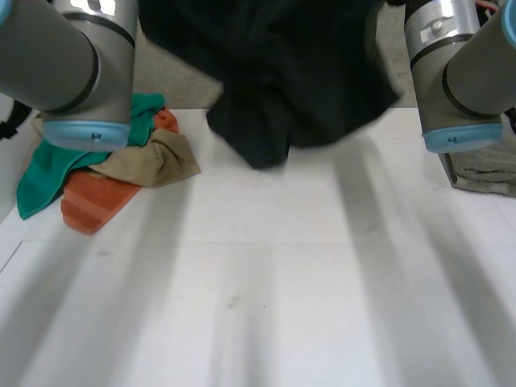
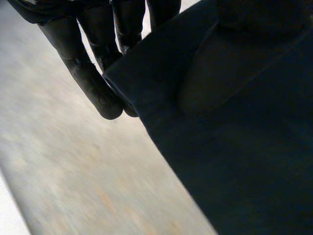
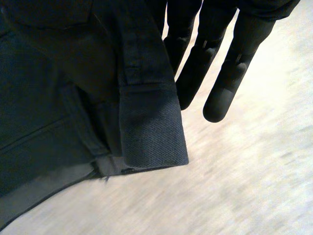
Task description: Fold the laundry.
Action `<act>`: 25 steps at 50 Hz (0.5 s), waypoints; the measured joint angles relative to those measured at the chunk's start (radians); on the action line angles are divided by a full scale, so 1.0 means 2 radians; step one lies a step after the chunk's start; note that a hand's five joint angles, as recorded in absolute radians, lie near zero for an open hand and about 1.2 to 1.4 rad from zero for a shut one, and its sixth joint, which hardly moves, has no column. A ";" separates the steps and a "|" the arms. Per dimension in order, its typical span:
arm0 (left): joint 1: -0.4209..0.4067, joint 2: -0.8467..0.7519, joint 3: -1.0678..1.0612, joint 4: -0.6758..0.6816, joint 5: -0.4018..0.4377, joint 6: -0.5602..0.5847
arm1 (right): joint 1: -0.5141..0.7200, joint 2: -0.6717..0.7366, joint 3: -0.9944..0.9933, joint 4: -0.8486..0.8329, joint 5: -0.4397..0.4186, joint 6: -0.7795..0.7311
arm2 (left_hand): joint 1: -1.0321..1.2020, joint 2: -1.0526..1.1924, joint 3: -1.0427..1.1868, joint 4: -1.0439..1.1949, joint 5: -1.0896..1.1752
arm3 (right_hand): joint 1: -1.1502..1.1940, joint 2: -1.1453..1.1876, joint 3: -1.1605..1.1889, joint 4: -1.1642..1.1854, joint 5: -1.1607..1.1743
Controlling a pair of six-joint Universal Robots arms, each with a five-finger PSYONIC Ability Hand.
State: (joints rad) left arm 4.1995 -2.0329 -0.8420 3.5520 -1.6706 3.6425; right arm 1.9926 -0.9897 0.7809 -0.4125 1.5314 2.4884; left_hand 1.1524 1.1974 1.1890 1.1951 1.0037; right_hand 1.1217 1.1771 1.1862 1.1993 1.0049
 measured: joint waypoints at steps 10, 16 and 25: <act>0.006 0.030 -0.095 -0.036 0.005 -0.021 | -0.009 0.035 0.003 0.046 -0.064 0.014 | 0.000 0.000 0.000 0.000 0.003 | 0.000 0.000 0.003 0.000 0.005; -0.001 0.026 -0.207 -0.056 0.009 -0.028 | -0.016 0.057 0.059 0.083 -0.111 0.009 | 0.000 0.000 0.000 0.000 0.003 | 0.000 0.000 0.003 0.000 0.005; -0.024 -0.025 -0.346 -0.056 0.024 -0.028 | -0.019 0.085 0.201 0.124 -0.117 -0.042 | 0.000 0.000 0.000 0.000 0.003 | 0.000 0.000 0.003 0.000 0.005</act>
State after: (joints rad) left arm 4.1512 -2.0834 -1.5332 3.4390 -1.6218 3.5872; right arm 1.9539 -0.8193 1.1833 -0.1643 1.2966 2.4039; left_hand 1.1524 1.1979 1.1890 1.1955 1.0098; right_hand 1.1217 1.1772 1.1913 1.1997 1.0145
